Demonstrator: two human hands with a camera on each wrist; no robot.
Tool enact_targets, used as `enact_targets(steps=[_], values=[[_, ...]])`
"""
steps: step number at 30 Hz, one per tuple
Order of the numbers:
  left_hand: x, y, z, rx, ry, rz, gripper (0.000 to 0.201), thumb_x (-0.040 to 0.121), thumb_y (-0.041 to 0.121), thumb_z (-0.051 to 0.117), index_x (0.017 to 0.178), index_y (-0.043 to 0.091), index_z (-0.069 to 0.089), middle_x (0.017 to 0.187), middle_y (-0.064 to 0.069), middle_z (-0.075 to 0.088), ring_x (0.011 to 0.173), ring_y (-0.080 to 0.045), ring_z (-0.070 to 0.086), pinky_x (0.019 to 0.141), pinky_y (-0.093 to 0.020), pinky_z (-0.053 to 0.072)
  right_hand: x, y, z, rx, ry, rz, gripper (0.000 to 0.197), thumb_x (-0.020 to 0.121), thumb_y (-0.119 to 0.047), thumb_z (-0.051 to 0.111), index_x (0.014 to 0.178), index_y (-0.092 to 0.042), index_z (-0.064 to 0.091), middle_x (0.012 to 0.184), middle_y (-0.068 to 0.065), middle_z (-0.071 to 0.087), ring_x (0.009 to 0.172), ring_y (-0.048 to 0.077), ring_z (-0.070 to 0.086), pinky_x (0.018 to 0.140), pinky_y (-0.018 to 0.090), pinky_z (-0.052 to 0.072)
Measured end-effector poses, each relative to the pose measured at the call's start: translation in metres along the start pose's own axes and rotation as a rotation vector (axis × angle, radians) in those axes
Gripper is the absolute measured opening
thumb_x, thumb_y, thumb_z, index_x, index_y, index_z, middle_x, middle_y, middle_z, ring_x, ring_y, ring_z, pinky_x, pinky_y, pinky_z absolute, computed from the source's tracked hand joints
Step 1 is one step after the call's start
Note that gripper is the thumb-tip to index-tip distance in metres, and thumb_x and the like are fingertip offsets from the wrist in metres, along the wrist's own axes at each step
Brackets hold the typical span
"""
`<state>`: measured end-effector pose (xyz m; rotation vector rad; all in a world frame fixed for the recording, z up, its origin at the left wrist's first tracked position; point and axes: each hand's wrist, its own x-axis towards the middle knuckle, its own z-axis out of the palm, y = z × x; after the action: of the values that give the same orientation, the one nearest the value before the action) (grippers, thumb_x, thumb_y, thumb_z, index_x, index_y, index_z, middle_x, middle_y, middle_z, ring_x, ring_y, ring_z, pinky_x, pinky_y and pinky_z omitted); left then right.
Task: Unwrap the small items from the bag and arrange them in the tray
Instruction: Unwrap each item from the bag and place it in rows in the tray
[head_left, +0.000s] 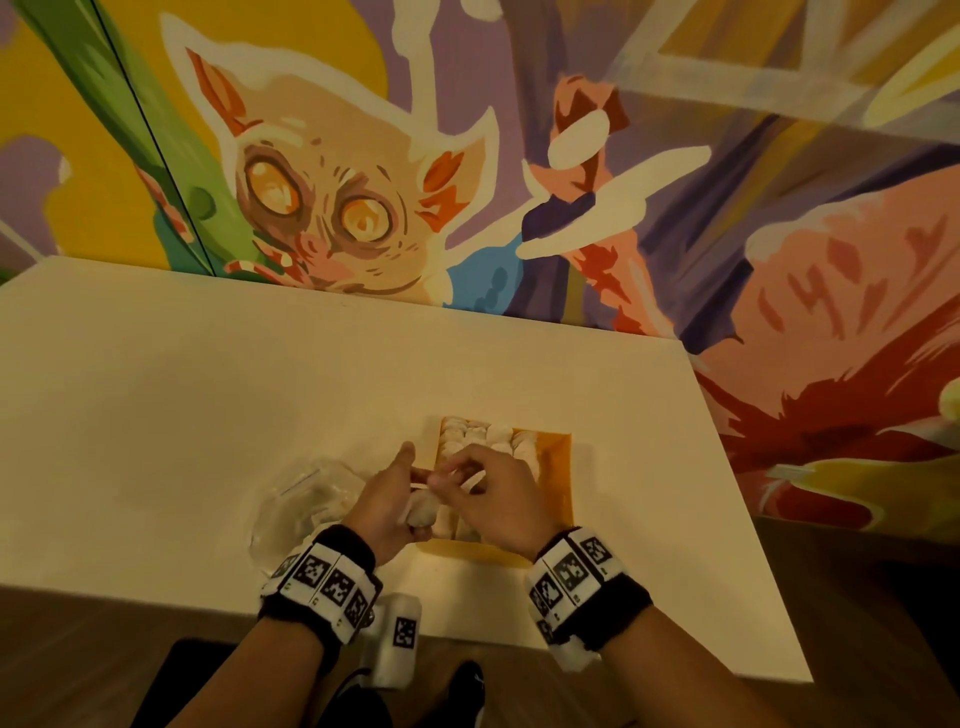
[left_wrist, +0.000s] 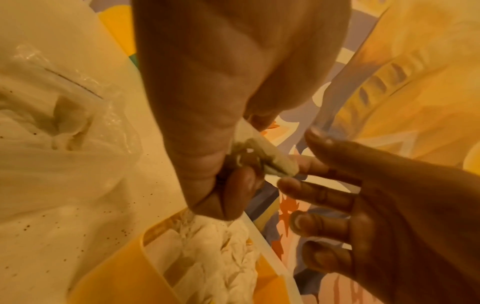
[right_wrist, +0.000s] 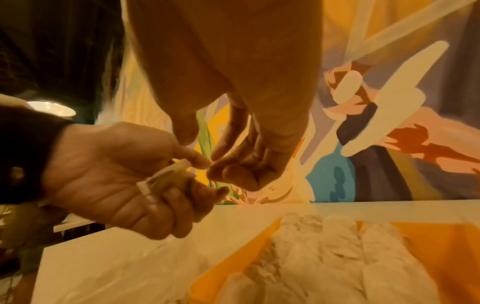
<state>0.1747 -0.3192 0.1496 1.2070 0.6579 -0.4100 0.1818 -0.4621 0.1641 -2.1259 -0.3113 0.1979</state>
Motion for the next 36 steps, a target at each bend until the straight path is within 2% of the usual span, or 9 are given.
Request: enact_targets(steps=[5, 8, 10, 15, 20, 26, 29, 33, 36], values=[[-0.004, 0.002, 0.001, -0.008, -0.006, -0.001, 0.056, 0.1, 0.054, 0.035, 0.095, 0.005, 0.062, 0.086, -0.016, 0.063, 0.067, -0.024, 0.05, 0.059, -0.033, 0.038, -0.011, 0.004, 0.011, 0.051, -0.069, 0.021, 0.025, 0.078, -0.028, 0.078, 0.099, -0.018, 0.069, 0.078, -0.009, 0.062, 0.063, -0.001, 0.055, 0.061, 0.013, 0.047], [-0.003, -0.001, -0.001, -0.023, -0.037, 0.007, 0.052, 0.1, 0.051, 0.036, 0.096, 0.005, 0.059, 0.074, -0.013, 0.06, 0.055, -0.021, 0.047, 0.051, -0.029, 0.035, -0.013, 0.006, 0.011, 0.124, -0.011, 0.033, 0.014, 0.081, -0.025, 0.077, 0.092, -0.02, 0.071, 0.074, -0.012, 0.061, 0.063, -0.001, 0.056, 0.061, 0.015, 0.047], [-0.005, -0.002, -0.002, -0.046, -0.056, 0.009, 0.046, 0.1, 0.049, 0.039, 0.091, 0.007, 0.057, 0.064, -0.009, 0.055, 0.049, -0.019, 0.043, 0.049, -0.026, 0.032, -0.012, 0.007, 0.008, 0.192, 0.007, 0.064, 0.008, 0.084, -0.024, 0.074, 0.089, -0.018, 0.072, 0.074, -0.004, 0.066, 0.064, 0.006, 0.062, 0.061, 0.025, 0.053], [-0.015, 0.003, -0.006, -0.05, -0.175, 0.167, 0.033, 0.092, 0.04, 0.06, 0.073, 0.014, 0.062, 0.061, -0.003, 0.045, 0.051, -0.016, 0.037, 0.053, -0.029, 0.027, -0.011, 0.006, -0.002, 0.397, 0.04, 0.178, 0.008, 0.091, -0.017, 0.065, 0.085, -0.013, 0.068, 0.071, 0.005, 0.067, 0.058, 0.012, 0.065, 0.054, 0.034, 0.056], [-0.025, 0.008, -0.004, 0.224, -0.13, 0.437, 0.02, 0.092, 0.014, 0.064, 0.074, 0.007, 0.066, 0.053, 0.007, 0.041, 0.048, -0.011, 0.033, 0.044, -0.02, 0.032, -0.01, 0.011, -0.01, 0.512, 0.125, 0.19, 0.009, 0.09, -0.012, 0.067, 0.082, -0.017, 0.066, 0.066, 0.0, 0.066, 0.06, 0.018, 0.064, 0.058, 0.035, 0.055], [-0.016, 0.019, -0.005, 0.602, 0.085, 0.817, 0.014, 0.089, 0.027, 0.068, 0.08, 0.019, 0.075, 0.065, 0.003, 0.061, 0.056, -0.006, 0.048, 0.058, -0.018, 0.04, -0.01, 0.017, -0.013, 0.51, 0.127, 0.228, 0.005, 0.089, -0.018, 0.069, 0.092, -0.017, 0.064, 0.082, 0.002, 0.067, 0.067, 0.018, 0.065, 0.057, 0.03, 0.052], [-0.019, 0.028, -0.001, 0.829, 0.151, 1.007, 0.008, 0.086, 0.03, 0.072, 0.082, 0.023, 0.075, 0.069, 0.007, 0.057, 0.062, -0.005, 0.051, 0.06, -0.011, 0.034, -0.011, 0.02, -0.02, 0.307, 0.147, 0.141, 0.03, 0.084, -0.025, 0.075, 0.112, -0.026, 0.063, 0.101, -0.009, 0.063, 0.086, 0.011, 0.065, 0.067, 0.019, 0.051], [-0.018, 0.036, 0.004, 1.123, 0.001, 1.021, 0.015, 0.091, 0.027, 0.065, 0.095, 0.018, 0.076, 0.07, 0.012, 0.049, 0.066, -0.005, 0.046, 0.063, -0.02, 0.033, -0.01, 0.016, -0.029, 0.19, 0.156, 0.017, 0.025, 0.084, -0.03, 0.074, 0.107, -0.034, 0.067, 0.11, -0.016, 0.064, 0.096, 0.005, 0.061, 0.075, 0.019, 0.05], [-0.017, 0.037, 0.008, 1.117, -0.006, 1.051, 0.015, 0.092, 0.027, 0.063, 0.094, 0.018, 0.075, 0.07, 0.011, 0.048, 0.065, -0.004, 0.046, 0.061, -0.019, 0.032, -0.008, 0.016, -0.032, 0.124, 0.143, -0.025, 0.009, 0.088, -0.029, 0.069, 0.094, -0.023, 0.073, 0.091, -0.013, 0.07, 0.087, 0.004, 0.063, 0.073, 0.021, 0.05]])
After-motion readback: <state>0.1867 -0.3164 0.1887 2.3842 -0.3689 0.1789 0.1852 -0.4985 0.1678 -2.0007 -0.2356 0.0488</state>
